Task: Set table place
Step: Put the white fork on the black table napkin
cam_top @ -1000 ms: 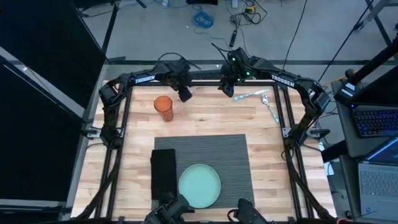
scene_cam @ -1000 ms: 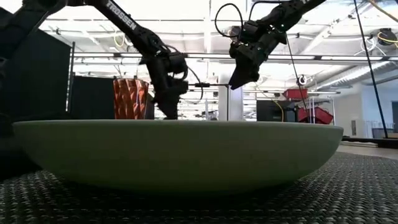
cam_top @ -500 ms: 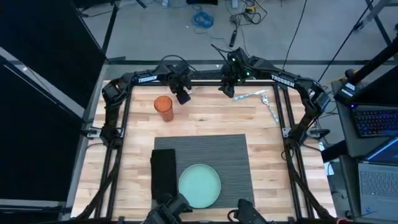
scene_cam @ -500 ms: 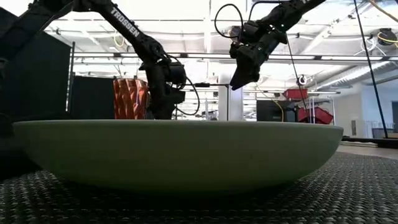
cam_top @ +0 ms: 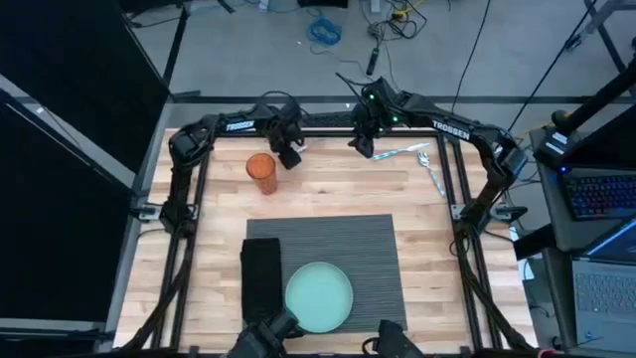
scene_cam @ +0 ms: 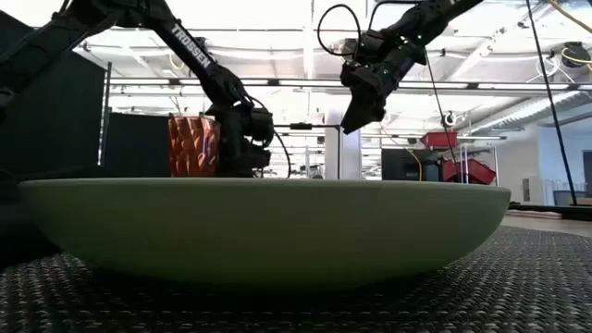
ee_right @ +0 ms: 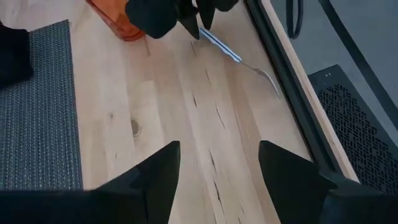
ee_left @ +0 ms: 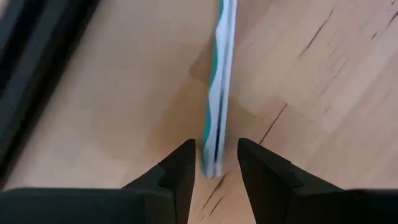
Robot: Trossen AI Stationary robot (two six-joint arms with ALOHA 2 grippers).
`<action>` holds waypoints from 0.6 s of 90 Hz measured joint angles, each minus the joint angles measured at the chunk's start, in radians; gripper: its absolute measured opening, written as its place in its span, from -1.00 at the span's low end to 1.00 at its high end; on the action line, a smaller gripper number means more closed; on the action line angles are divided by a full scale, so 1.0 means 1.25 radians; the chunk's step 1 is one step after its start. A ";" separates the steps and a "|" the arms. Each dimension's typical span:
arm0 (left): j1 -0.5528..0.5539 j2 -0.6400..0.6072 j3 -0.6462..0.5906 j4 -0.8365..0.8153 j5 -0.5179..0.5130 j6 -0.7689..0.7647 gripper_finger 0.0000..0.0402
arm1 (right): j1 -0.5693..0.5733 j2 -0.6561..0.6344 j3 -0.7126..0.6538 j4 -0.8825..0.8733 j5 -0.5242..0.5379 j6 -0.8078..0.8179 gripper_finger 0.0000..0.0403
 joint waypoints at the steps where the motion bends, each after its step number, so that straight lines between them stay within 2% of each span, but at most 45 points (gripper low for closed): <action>1: 0.000 0.000 0.000 0.000 0.000 0.000 -0.46 | 0.000 0.000 0.000 0.000 0.000 0.000 0.01; 54: -0.018 0.034 0.001 -0.006 -0.006 0.031 -0.46 | 0.003 0.000 0.000 -0.001 0.000 0.006 0.01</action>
